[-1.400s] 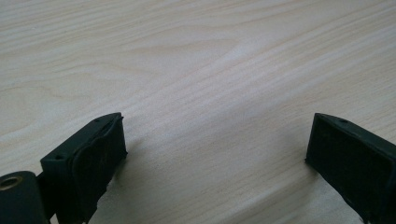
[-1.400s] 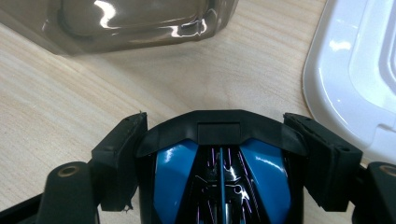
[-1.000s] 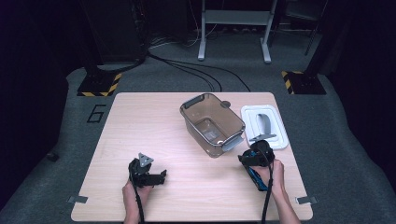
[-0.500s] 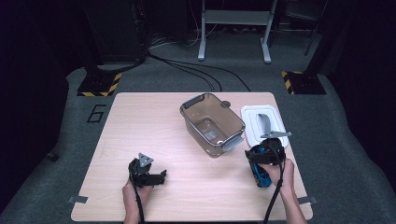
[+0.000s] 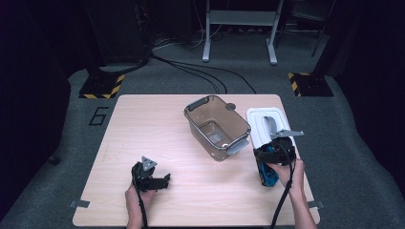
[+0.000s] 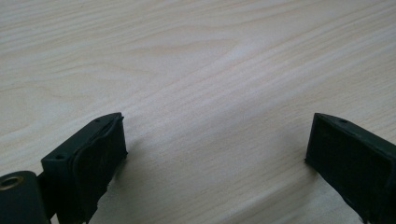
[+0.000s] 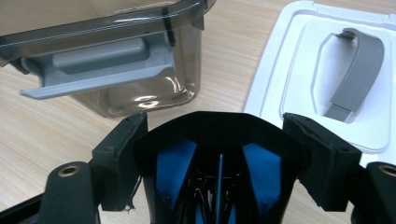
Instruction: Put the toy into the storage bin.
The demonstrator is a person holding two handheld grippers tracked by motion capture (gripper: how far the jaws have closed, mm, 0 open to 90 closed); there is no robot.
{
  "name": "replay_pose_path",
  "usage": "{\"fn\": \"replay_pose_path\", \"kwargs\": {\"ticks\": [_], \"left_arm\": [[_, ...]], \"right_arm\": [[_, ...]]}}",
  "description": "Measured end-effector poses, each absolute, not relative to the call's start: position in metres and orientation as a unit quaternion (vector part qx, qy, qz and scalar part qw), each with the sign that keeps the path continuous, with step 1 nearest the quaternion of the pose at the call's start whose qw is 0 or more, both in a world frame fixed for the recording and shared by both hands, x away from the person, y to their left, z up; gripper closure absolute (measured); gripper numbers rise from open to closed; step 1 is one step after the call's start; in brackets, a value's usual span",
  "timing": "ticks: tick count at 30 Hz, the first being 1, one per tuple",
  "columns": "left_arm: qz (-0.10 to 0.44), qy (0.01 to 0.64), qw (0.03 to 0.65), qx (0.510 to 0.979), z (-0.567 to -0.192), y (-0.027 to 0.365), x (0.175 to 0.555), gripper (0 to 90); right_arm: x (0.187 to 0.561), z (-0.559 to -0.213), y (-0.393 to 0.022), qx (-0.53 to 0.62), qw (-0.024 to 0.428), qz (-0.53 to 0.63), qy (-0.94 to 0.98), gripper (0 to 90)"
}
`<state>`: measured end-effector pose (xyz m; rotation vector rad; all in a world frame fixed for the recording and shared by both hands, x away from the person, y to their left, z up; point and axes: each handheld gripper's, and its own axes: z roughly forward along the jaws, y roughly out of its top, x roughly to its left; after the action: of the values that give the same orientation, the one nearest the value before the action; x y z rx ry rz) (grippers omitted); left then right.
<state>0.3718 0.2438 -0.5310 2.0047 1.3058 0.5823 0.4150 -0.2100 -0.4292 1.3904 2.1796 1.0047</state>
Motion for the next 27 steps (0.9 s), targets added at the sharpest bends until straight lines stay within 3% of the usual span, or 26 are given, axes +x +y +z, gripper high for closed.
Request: {"fn": "replay_pose_path", "kwargs": {"ticks": [27], "left_arm": [[0.222, 0.500, 0.333, 0.768, -0.531, 0.244, 0.372, 4.9]], "right_arm": [[0.452, -0.407, -0.216, 0.510, 0.211, 0.365, 0.750, 24.0]]}}
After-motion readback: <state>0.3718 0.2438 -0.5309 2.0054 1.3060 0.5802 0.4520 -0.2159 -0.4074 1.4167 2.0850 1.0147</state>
